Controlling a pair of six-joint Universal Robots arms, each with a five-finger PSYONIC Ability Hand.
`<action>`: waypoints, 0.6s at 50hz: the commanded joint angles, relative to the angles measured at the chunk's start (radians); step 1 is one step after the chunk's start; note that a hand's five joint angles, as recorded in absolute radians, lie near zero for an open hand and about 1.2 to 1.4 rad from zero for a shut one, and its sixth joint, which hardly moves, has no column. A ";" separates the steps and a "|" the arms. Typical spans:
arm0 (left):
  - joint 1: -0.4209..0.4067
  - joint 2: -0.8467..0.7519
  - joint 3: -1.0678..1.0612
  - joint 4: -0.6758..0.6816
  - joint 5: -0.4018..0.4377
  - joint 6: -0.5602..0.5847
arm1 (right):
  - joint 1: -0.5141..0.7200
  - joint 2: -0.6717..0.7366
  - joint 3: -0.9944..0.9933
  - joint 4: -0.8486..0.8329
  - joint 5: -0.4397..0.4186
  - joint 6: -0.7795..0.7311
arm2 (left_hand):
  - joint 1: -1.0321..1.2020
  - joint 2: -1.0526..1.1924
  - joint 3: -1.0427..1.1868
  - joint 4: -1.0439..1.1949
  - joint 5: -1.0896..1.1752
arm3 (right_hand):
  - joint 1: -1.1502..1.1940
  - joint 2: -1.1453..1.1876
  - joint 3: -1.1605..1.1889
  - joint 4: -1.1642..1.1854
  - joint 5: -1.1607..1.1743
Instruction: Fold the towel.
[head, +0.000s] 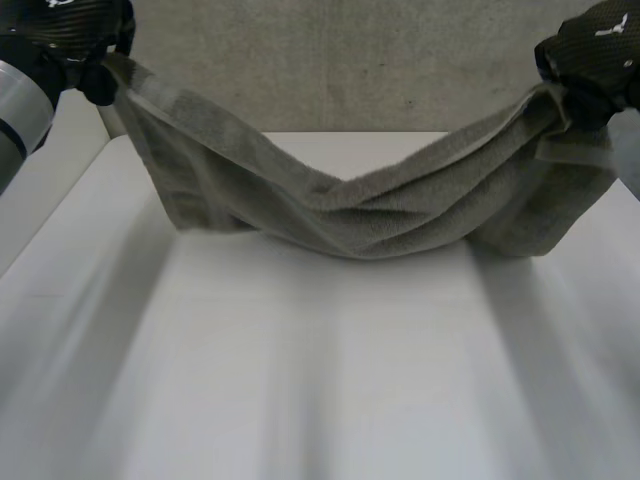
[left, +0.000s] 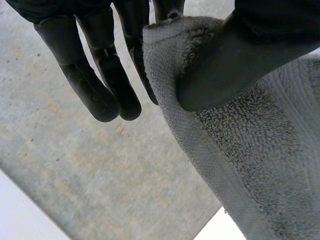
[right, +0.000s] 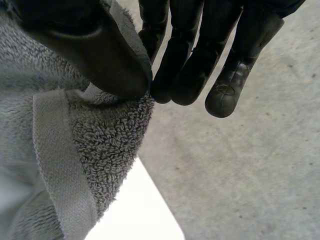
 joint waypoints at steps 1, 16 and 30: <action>0.037 -0.061 0.037 -0.054 -0.001 0.010 | -0.013 0.108 -0.112 0.006 0.009 -0.011 | -0.064 -0.114 -0.149 -0.126 -0.271 | 0.060 0.071 0.063 0.057 0.047; 0.015 -0.458 0.641 -0.209 -0.076 -0.167 | 0.085 0.474 -0.481 -0.425 0.111 -0.001 | -0.064 -0.114 -0.149 -0.126 -0.271 | 0.060 0.071 0.063 0.057 0.047; 0.069 -0.308 0.378 0.061 0.028 -0.419 | 0.077 0.305 -0.215 -0.312 0.037 0.098 | -0.064 -0.114 -0.149 -0.126 -0.271 | 0.060 0.071 0.063 0.057 0.047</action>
